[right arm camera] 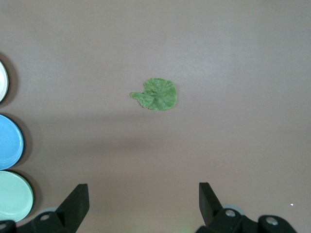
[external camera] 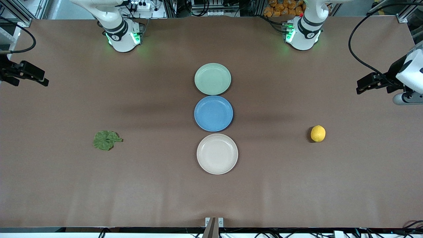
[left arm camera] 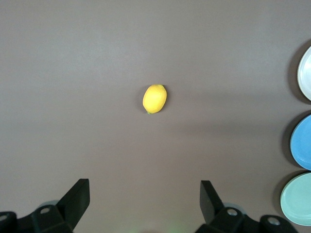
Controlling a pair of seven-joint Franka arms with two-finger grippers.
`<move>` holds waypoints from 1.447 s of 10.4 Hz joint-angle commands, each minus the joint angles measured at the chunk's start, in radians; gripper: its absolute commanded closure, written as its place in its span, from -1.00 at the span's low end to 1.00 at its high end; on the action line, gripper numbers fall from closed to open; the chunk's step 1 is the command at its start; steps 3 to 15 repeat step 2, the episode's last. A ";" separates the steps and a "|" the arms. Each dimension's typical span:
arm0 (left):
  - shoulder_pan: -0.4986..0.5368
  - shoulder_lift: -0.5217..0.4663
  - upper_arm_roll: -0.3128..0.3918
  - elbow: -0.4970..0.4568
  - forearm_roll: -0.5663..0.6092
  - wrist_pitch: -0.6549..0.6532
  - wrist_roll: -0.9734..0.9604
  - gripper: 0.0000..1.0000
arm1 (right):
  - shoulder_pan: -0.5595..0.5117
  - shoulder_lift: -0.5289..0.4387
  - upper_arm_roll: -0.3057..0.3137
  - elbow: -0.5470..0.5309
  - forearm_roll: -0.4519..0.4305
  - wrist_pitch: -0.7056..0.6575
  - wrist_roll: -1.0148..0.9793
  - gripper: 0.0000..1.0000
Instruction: Pick lemon and lettuce from plates
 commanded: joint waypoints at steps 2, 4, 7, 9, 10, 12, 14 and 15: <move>0.000 0.001 0.002 0.008 -0.011 -0.016 0.026 -1.00 | -0.005 0.000 -0.002 0.018 0.001 -0.017 -0.013 -1.00; 0.000 0.001 0.002 0.008 -0.011 -0.016 0.026 -1.00 | -0.005 0.000 -0.002 0.018 0.001 -0.017 -0.013 -1.00; 0.000 0.001 0.002 0.008 -0.011 -0.016 0.026 -1.00 | -0.005 0.000 -0.002 0.018 0.001 -0.017 -0.013 -1.00; 0.000 0.001 0.002 0.008 -0.011 -0.016 0.026 -1.00 | -0.005 0.000 -0.002 0.018 0.001 -0.017 -0.013 -1.00; 0.000 0.001 0.002 0.008 -0.011 -0.016 0.026 -1.00 | -0.005 0.000 -0.002 0.018 0.001 -0.017 -0.013 -1.00; 0.000 0.001 0.002 0.008 -0.011 -0.016 0.026 -1.00 | -0.005 0.000 -0.002 0.018 0.001 -0.017 -0.013 -1.00; 0.000 0.001 0.002 0.008 -0.011 -0.016 0.026 -1.00 | -0.005 0.000 -0.002 0.018 0.001 -0.017 -0.013 -1.00; 0.000 0.001 0.002 0.008 -0.011 -0.016 0.026 -1.00 | -0.005 0.000 -0.002 0.018 0.001 -0.017 -0.013 -1.00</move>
